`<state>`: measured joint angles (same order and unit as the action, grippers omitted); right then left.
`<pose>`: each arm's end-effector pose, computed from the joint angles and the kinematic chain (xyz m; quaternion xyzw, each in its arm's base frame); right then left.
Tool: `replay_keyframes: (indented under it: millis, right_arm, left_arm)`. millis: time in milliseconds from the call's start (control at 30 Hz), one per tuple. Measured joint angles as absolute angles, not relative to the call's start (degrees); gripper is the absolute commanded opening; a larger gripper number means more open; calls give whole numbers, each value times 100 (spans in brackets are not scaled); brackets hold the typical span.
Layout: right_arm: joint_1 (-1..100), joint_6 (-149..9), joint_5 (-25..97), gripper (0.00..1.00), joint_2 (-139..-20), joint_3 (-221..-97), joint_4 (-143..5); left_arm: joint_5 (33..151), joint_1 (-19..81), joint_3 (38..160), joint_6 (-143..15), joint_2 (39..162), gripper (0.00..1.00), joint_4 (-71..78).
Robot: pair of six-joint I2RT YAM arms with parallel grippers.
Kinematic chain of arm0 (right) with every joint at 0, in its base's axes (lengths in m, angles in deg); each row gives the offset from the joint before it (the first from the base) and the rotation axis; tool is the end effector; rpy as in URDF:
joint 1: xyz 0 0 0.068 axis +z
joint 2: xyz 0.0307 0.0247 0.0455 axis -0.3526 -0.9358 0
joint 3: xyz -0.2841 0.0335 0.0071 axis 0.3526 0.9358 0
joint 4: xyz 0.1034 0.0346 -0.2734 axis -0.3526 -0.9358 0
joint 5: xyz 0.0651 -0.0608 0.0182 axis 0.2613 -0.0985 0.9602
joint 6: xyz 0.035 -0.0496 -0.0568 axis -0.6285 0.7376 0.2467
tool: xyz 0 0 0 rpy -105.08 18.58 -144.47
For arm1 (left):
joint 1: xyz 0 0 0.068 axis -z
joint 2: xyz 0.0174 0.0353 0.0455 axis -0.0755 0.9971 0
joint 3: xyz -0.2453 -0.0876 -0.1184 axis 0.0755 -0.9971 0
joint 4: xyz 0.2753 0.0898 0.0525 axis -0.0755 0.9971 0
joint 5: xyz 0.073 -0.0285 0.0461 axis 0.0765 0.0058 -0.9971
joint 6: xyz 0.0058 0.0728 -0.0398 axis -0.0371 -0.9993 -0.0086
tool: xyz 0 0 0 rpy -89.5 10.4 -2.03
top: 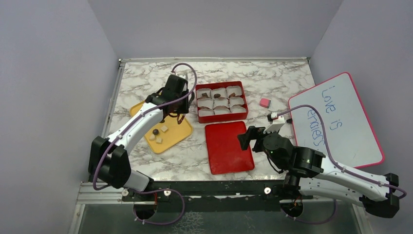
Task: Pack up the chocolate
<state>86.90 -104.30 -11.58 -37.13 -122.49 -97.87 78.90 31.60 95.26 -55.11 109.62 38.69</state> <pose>0.1213 0.1610 0.2864 -0.0070 0.8278 0.2147 0.5182 0.3360 -0.1667 0.2611 0.0441 0.9339 -0.1072 0.3382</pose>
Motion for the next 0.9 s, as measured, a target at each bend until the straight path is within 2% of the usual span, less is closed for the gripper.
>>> replay_keyframes:
  millis: [233,700,900]
  right_arm:
    - [8690,-10393,-1156,95,-3918,-12249,-9698]
    - [8690,-10391,-1149,95,-4045,-12249,-9575]
    - [8690,-10371,-1127,95,-4148,-12249,-9475]
  left_arm:
    - [7517,2729,8901,-5421,10092,35,4236]
    - [7285,2690,8425,-5054,8984,36,5687]
    - [7274,2690,7976,-4914,8874,38,6057]
